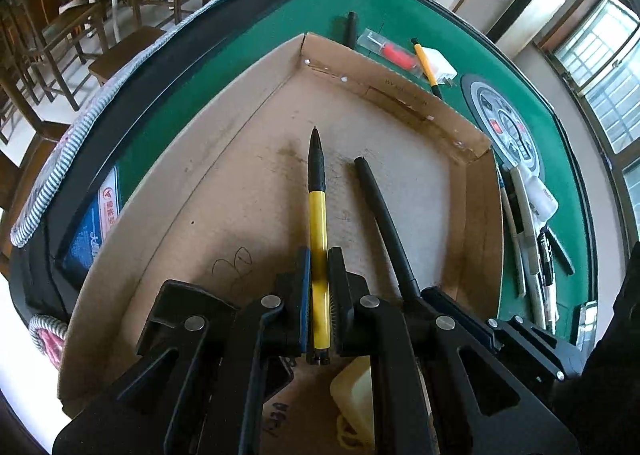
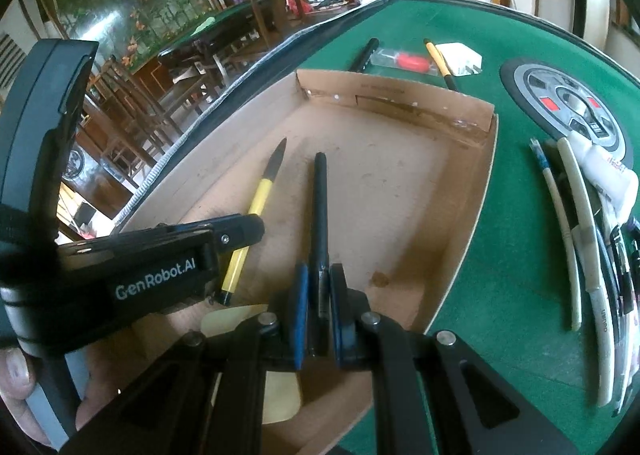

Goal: Organize rigid objects
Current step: 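Carry both pens into the cardboard tray and open both tools, then withdraw both tools from the tray back over the pen pile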

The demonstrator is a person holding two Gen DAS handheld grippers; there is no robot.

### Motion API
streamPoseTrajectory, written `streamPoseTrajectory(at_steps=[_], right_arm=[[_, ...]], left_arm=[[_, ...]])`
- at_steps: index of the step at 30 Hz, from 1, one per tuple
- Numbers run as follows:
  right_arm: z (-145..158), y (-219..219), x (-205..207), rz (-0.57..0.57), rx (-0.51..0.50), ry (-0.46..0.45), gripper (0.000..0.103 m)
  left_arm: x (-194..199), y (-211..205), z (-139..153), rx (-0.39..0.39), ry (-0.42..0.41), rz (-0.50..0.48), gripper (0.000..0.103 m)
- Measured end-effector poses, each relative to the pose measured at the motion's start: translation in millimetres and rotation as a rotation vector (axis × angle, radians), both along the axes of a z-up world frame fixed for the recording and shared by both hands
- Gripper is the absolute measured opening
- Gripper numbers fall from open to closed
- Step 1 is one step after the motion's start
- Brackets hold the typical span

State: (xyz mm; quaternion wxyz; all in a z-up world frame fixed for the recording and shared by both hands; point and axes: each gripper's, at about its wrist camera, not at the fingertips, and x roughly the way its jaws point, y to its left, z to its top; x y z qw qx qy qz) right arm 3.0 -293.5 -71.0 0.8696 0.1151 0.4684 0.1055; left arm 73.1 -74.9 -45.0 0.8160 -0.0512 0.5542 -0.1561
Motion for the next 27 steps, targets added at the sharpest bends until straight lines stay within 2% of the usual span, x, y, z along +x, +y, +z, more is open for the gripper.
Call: streamPoseTrajectory(at_steps=[5, 7, 9, 11, 12, 13, 17, 22, 27], right_arm=[[0, 0, -1, -0.007, 0.015, -0.003, 0.010], [0, -1, -1, -0.007, 0.027, -0.007, 0.010], [1, -5, -4, -0.002, 0.062, -0.014, 0.010], [4, -10, -9, 0.010, 0.101, -0.031, 0.010], [7, -12, -13, 0.020, 0.115, -0.042, 0.011], [10, -15, -17, 0.030, 0.128, -0.053, 0.012], [17, -27, -34, 0.047, 0.165, -0.097, 0.037], [21, -49, -57, 0.056, 0.209, -0.128, 0.038], [17, -77, -80, 0.037, 0.243, -0.148, 0.038]], left_arm=[[-1, 2, 0, -0.017, 0.008, 0.011, 0.009], [-2, 3, 1, -0.026, 0.013, 0.014, 0.013], [-5, 5, 4, -0.042, 0.009, 0.018, 0.025], [-10, 5, 9, -0.065, -0.006, 0.020, 0.043], [-12, 5, 12, -0.071, -0.013, 0.023, 0.045], [-15, 5, 15, -0.077, -0.020, 0.025, 0.046], [-27, -2, 27, -0.089, -0.034, 0.029, 0.046], [-51, -15, 44, -0.101, -0.078, 0.023, 0.046], [-79, -43, 67, -0.073, -0.155, -0.022, 0.046]])
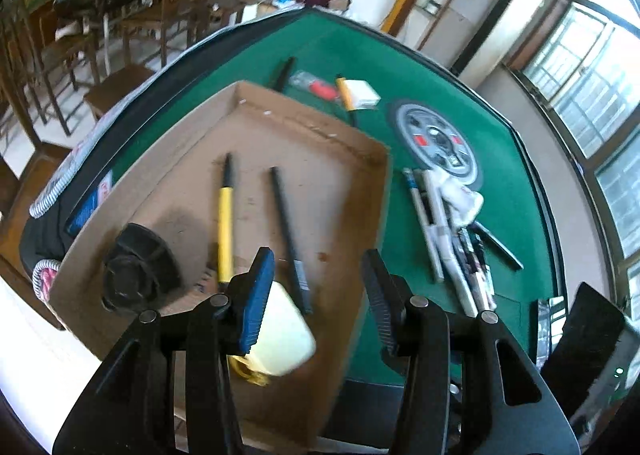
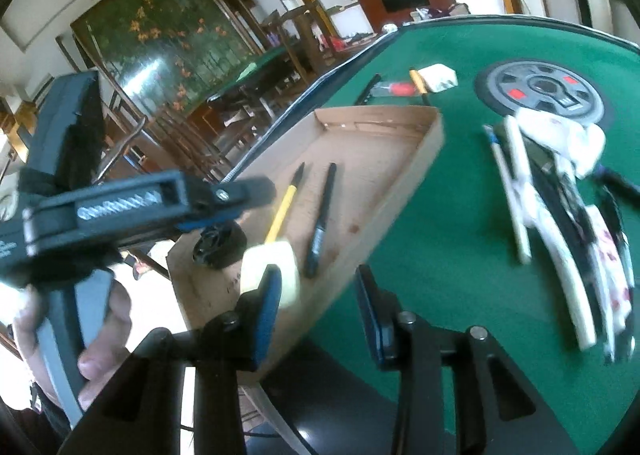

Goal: Organize rigid objects
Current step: 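Withdraw both tools from the tray back over the pen pile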

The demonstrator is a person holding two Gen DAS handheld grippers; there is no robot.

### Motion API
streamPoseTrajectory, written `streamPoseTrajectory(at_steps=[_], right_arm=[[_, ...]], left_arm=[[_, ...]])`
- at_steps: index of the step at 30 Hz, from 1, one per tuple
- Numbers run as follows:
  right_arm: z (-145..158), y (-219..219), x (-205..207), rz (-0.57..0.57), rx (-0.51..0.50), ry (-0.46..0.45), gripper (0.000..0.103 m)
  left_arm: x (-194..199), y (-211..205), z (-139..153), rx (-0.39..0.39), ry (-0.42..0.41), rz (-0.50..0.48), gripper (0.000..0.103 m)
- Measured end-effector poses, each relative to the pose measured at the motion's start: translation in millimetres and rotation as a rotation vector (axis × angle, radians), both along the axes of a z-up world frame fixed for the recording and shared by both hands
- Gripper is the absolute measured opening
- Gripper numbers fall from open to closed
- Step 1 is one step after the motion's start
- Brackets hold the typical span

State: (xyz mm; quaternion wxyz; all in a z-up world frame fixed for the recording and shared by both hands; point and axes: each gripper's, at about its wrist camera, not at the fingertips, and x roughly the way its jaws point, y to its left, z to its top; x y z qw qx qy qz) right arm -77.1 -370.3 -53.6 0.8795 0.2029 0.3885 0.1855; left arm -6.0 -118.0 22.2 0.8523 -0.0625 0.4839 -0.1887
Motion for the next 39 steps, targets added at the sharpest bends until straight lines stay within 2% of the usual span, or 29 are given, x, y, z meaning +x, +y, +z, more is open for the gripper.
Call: streamPoseTrajectory(at_steps=[5, 16, 25, 39], right_arm=[[-6, -28, -15, -0.026, 0.027, 0.003, 0.038], [-21, -84, -39, -0.110, 0.034, 0.034, 0.038], [-30, -111, -42, -0.159, 0.049, 0.068, 0.038], [-33, -127, -48, -0.194, 0.048, 0.099, 0.038]], left_arm=[[-17, -36, 5, 0.003, -0.007, -0.065, 0.046], [-30, -113, -16, 0.052, 0.049, -0.173, 0.046], [-34, -134, -31, 0.079, 0.092, -0.200, 0.046], [-33, -146, -41, 0.100, 0.116, -0.223, 0.046]])
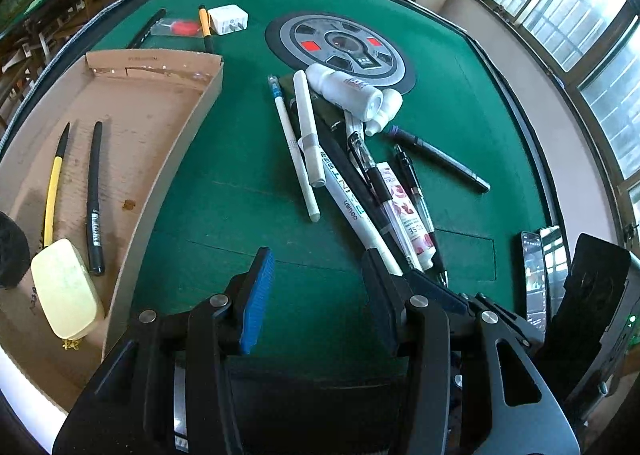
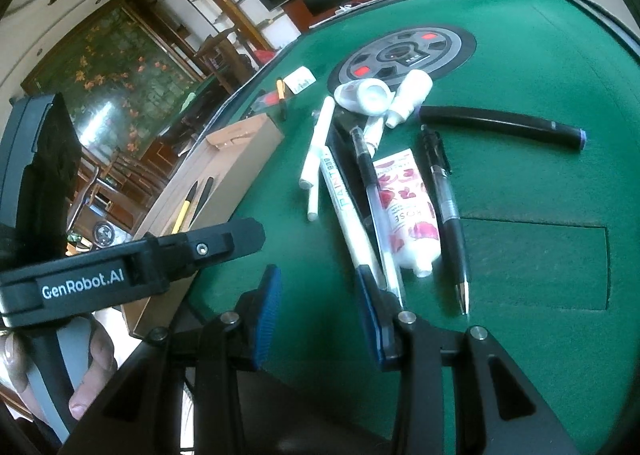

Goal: Organize rigid objects
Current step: 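Withdraw both tools from the tray back over the pen pile, then grasp a white marker with the left tool while the right tool grasps another white marker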

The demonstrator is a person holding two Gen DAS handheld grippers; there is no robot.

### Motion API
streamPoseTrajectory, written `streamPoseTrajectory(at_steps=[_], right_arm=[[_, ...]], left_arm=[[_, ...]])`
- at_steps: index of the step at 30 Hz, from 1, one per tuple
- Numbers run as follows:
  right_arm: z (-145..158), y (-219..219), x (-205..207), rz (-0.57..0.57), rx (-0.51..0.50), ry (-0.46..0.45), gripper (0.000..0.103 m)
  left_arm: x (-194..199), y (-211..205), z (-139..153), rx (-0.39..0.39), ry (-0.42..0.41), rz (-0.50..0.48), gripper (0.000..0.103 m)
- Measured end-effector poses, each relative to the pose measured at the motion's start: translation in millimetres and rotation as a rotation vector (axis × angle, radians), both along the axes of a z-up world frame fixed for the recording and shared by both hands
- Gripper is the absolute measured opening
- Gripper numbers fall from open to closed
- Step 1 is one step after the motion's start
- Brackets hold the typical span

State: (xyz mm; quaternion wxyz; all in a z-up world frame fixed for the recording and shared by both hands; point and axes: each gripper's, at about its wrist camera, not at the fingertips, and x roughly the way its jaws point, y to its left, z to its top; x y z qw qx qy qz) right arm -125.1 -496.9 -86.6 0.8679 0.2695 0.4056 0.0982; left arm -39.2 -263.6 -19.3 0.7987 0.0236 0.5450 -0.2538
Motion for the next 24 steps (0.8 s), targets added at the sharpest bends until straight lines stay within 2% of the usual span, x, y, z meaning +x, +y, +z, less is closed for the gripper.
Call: streamPoseTrajectory(at_steps=[17, 21, 24], right_arm=[[2, -31, -4, -0.054, 0.018, 0.014, 0.038], [8, -22, -3, -0.032, 0.004, -0.004, 0.038], [11, -11, 3, 0.005, -0.020, -0.013, 0.037]], left_arm=[[8, -9, -16, -0.004, 0.036, -0.001, 0.046], [19, -8, -14, -0.016, 0.039, 0.014, 0.046], [34, -14, -6, -0.023, 0.009, 0.015, 0.046]])
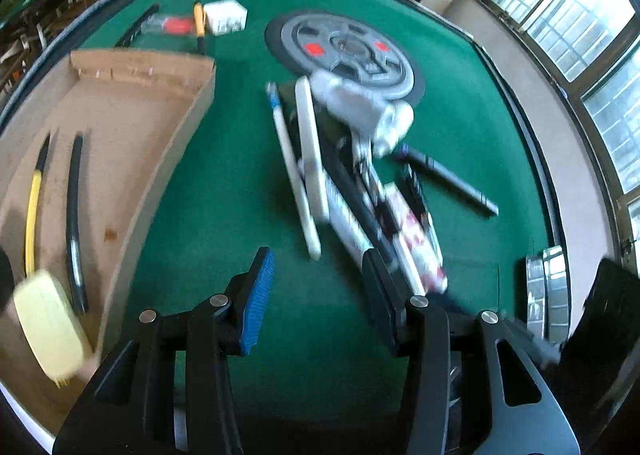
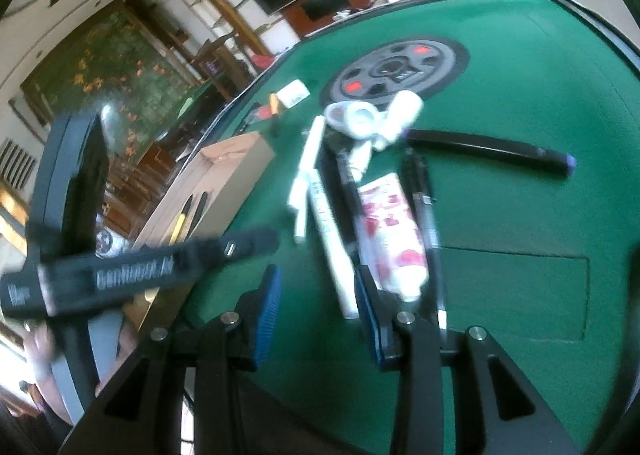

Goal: Organize rigid objects
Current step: 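Grasp a white marker with the left tool while the right tool grasps another white marker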

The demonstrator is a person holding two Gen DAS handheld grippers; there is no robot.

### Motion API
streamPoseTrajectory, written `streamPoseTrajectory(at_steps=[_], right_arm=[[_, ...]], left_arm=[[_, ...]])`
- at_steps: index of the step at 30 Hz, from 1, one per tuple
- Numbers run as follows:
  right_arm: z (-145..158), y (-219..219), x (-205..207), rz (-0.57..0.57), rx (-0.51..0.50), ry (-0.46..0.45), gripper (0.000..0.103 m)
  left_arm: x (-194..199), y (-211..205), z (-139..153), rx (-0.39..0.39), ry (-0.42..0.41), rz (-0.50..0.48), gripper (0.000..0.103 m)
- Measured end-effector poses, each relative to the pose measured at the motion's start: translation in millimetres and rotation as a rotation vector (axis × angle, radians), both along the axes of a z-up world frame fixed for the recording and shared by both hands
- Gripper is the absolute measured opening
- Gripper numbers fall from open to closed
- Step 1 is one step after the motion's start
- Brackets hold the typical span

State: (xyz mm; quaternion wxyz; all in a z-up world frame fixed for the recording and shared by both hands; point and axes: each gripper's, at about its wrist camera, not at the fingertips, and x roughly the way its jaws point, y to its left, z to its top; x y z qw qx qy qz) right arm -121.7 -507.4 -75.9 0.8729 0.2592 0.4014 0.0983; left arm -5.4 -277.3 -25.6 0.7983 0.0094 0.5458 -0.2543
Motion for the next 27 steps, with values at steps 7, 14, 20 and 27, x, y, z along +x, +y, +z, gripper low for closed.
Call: streamPoseTrajectory(at_steps=[7, 14, 20, 27], right_arm=[[-12, 19, 19, 0.003, -0.110, 0.055, 0.037], [-15, 34, 23, 0.013, -0.227, 0.089, 0.024], [-14, 41, 25, 0.010, -0.287, 0.100, 0.014], [-14, 55, 16, 0.027, -0.313, 0.109, 0.012]], left_arm=[[46, -24, -11, 0.062, -0.004, 0.017, 0.046], [69, -34, -26, 0.093, -0.010, 0.022, 0.022], [67, -26, -25, 0.065, -0.015, 0.015, 0.012], [49, 2, -16, -0.047, 0.040, 0.031, 0.012]])
